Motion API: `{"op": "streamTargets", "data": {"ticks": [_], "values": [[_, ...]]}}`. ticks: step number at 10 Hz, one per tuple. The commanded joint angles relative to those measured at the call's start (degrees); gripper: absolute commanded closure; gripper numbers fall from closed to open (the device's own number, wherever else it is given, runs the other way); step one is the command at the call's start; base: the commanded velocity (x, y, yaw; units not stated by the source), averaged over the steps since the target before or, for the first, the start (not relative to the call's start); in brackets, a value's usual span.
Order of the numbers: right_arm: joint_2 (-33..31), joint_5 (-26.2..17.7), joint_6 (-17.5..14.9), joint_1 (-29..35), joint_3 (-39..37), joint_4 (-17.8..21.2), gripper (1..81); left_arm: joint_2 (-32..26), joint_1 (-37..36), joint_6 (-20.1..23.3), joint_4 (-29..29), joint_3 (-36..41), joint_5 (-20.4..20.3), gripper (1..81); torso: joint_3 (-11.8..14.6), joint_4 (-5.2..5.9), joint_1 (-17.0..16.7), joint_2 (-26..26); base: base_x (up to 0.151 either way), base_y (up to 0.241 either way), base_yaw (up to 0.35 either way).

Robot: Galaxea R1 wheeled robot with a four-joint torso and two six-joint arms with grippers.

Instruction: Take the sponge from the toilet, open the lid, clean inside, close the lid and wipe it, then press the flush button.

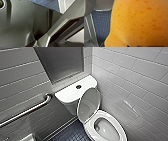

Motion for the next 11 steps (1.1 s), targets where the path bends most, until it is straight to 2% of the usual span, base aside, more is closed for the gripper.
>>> {"op": "streamTargets", "data": {"ticks": [1,2,3,4,6,8,9,11], "values": [[1.90,3.09,-0.15,-3.86,-4.73,-3.67,81.1,-1.38,-0.65,-0.06,-0.30,2.06,8.08,1.0,2.57,0.00,0.11,-0.20,0.000,0.000,0.000],[3.12,3.27,-0.15,-4.39,-6.13,-3.75,81.1,-1.47,-1.70,-0.06,-0.39,1.80,8.08,1.0,4.91,0.00,-0.81,1.27,0.000,0.000,0.000],[4.09,3.36,-0.06,-4.83,-7.45,-3.93,81.1,-2.08,-3.64,-0.33,-0.48,1.70,8.34,1.0,5.85,0.00,-1.00,1.62,0.000,0.000,0.000],[4.80,3.27,-0.15,-5.35,-8.33,-4.02,81.1,-3.04,-5.58,-0.76,-1.44,2.67,10.26,1.0,7.30,0.00,-1.27,2.14,0.000,0.000,0.000],[6.30,3.45,-0.15,-6.32,-10.44,-5.95,81.1,-4.54,-10.50,-0.94,-4.43,2.93,13.70,1.0,5.53,0.00,-1.51,2.31,0.000,0.000,0.000],[8.57,3.44,0.29,-6.50,-13.42,-10.77,81.1,-6.21,-15.41,-0.94,-7.85,3.02,17.12,1.0,6.51,0.00,-1.59,2.31,0.000,0.000,0.000],[9.45,3.36,0.73,-7.03,-14.48,-11.67,81.1,-6.65,-17.69,-0.94,-9.35,2.85,18.53,1.0,6.45,0.00,-1.64,2.31,0.000,0.000,0.000],[11.83,3.36,0.99,-8.78,-17.30,-9.65,81.1,-8.06,-22.27,-0.94,-13.22,2.58,21.87,1.0,6.41,0.00,-1.64,2.31,0.000,0.000,0.000]]}}
